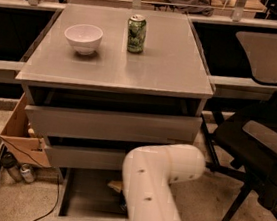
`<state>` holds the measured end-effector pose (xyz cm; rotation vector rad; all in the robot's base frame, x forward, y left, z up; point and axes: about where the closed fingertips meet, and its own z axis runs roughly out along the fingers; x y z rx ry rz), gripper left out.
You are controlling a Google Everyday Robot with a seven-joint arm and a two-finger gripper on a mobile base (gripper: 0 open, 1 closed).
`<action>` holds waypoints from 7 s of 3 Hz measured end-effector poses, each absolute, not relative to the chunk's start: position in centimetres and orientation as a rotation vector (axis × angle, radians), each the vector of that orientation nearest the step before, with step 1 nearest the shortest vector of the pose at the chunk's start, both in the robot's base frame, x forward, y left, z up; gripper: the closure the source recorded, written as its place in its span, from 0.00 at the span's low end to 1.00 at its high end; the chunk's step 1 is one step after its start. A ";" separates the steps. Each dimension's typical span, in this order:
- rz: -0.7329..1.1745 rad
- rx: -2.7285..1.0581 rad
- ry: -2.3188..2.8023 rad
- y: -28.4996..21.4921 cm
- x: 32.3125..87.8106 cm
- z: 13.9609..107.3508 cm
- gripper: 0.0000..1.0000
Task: Pick pepsi can from bottom drawer and place on counter
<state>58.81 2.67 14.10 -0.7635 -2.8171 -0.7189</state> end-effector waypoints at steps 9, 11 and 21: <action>-0.531 -0.884 -2.607 15.5 63.9 10.3 0.00; -0.535 -0.881 -2.614 16.3 65.0 10.7 0.00; -0.904 -0.803 -2.906 15.9 71.8 20.5 0.00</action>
Offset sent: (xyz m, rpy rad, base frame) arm 0.6968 0.4833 -0.0609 -0.0294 -0.0666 0.0332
